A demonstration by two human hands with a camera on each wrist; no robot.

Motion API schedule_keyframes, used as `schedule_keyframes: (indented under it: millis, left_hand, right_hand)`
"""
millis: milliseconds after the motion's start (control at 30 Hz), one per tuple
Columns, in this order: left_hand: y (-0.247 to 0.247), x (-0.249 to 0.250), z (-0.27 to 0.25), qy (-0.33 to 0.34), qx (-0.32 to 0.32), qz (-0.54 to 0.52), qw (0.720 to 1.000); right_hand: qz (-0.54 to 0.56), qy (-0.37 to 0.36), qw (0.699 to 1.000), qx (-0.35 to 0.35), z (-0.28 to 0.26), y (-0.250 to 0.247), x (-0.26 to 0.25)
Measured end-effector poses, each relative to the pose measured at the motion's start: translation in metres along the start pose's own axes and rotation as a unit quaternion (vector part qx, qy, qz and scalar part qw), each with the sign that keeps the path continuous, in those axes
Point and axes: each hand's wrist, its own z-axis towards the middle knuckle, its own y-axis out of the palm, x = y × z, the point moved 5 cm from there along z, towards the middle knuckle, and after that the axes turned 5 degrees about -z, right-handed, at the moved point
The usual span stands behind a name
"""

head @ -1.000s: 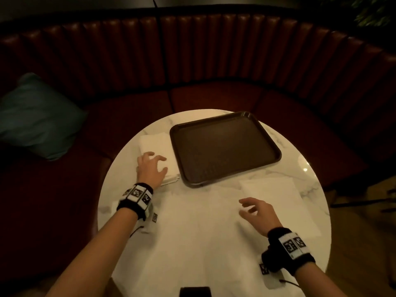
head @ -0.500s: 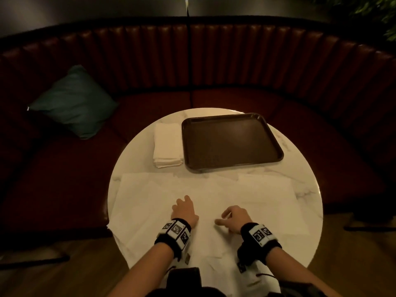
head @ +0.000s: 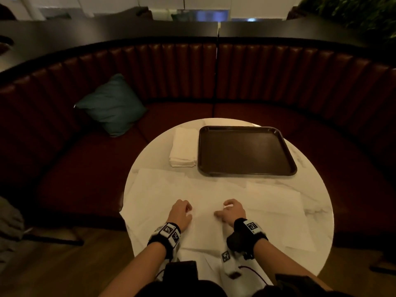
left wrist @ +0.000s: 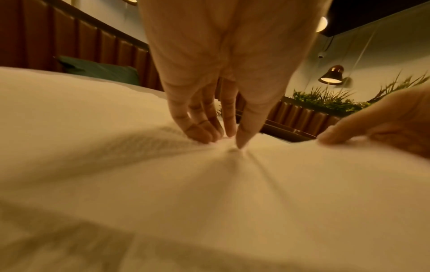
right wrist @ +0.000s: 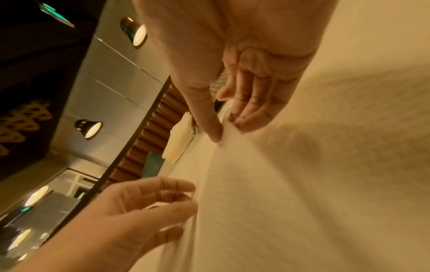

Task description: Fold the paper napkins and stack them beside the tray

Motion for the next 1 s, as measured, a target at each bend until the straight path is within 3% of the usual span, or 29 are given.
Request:
schedule_keyframes:
  millis: [233,467,567,667,733,800,867,1000]
  left_hand:
    - [-0.025,-0.028,-0.003,-0.059,0.112,-0.066,0.990]
    - [-0.071,-0.071,0.002,-0.095,0.165,0.026,0.981]
    - [-0.078,-0.080,0.009,-0.107,0.089,0.075,0.987]
    - [-0.075,-0.074,0.016,-0.078,0.047,0.121,0.988]
    - [-0.073,-0.052,0.020,-0.006,0.052,0.071,0.996]
    - [-0.068,-0.026,0.027,0.031,0.021,-0.067,0.997]
    - [-0.058,-0.003,0.032,-0.008,-0.070,-0.216,0.974]
    - [-0.042,0.029,0.032,-0.095,-0.238,-0.437,0.862]
  right_hand:
    - [0.087,-0.035,0.995,0.037,0.013,-0.035,-0.006]
    - [0.045,-0.020,0.988,0.149,0.018,-0.072,0.016]
    - [0.059,-0.017,0.983,0.171,0.004,-0.084,0.014]
    - [0.081,-0.080,0.984,0.135,-0.017,-0.081,-0.013]
    - [0.082,-0.150,0.981,0.089,-0.037,-0.069,-0.046]
    - [0.096,-0.204,0.973,0.046,-0.053,-0.054,-0.074]
    - [0.127,-0.224,0.966,0.009,-0.064,-0.045,-0.097]
    - [0.233,-0.227,0.944,-0.051,-0.075,-0.049,-0.127]
